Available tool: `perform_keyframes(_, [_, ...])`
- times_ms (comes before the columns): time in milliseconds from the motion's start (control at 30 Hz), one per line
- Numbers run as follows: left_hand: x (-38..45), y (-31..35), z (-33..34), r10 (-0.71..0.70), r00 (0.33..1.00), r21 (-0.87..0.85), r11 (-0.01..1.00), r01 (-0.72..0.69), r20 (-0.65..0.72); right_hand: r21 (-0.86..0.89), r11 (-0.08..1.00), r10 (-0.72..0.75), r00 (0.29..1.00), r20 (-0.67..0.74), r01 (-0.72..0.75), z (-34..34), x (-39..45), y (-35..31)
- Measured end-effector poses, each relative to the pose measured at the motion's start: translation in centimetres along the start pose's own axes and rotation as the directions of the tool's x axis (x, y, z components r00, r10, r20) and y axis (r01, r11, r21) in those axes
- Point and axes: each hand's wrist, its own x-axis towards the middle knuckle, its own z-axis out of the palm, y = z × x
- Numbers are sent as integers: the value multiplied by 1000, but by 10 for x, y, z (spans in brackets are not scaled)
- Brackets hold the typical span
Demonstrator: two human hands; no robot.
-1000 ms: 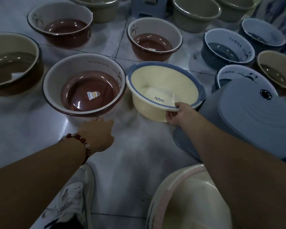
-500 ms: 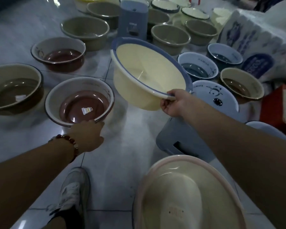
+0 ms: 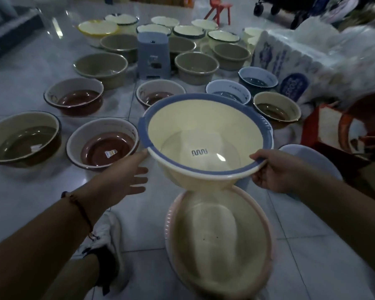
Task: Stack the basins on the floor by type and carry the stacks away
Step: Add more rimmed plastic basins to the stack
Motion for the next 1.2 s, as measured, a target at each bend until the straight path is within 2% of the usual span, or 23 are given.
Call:
perform_keyframes(67, [-8,-9,7,-31,998,-75,997,34,47,1,1000,4,1000,6,-4,-20,-22,16])
perform_keyframes(200, [-13,-19,18,-31,992,-77,996,41,119,-73,997,-3,1000,5,3,-52,-49,51])
perform_keyframes(300, [-10,-28,30,-65,998,-33,997,66,24,-182,983,-23,998,55,33,-66,-57,78])
perform_keyframes(433, [-1,-36,44,-46,997,18,999,48,-57,-402,915,60,994,90,-19,-86,-54,80])
perform_keyframes(500, [4,-36,46,-40,999,9,999,41,-25,-417,909,-15,1000,9,17,-99,-40,69])
perform_keyframes(600, [11,-38,50,-54,998,60,997,53,19,-294,936,-245,958,-146,194,-112,-9,59])
perform_keyframes(700, [12,-40,58,-81,995,174,982,70,55,-237,939,-305,922,-239,249,-114,20,66])
perform_keyframes(800, [21,-50,61,-135,990,259,958,120,39,-410,897,-306,903,-303,167,-110,38,83])
perform_keyframes(967, [48,-83,62,-243,965,340,903,263,-99,-615,786,-155,945,-287,-58,-107,58,122])
perform_keyframes(1100, [58,-105,64,-296,952,435,849,301,-82,-738,640,-57,944,-324,-215,-110,72,147])
perform_keyframes(1200, [59,-118,64,-302,953,565,781,265,-30,-814,521,-47,944,-326,-255,-114,80,159])
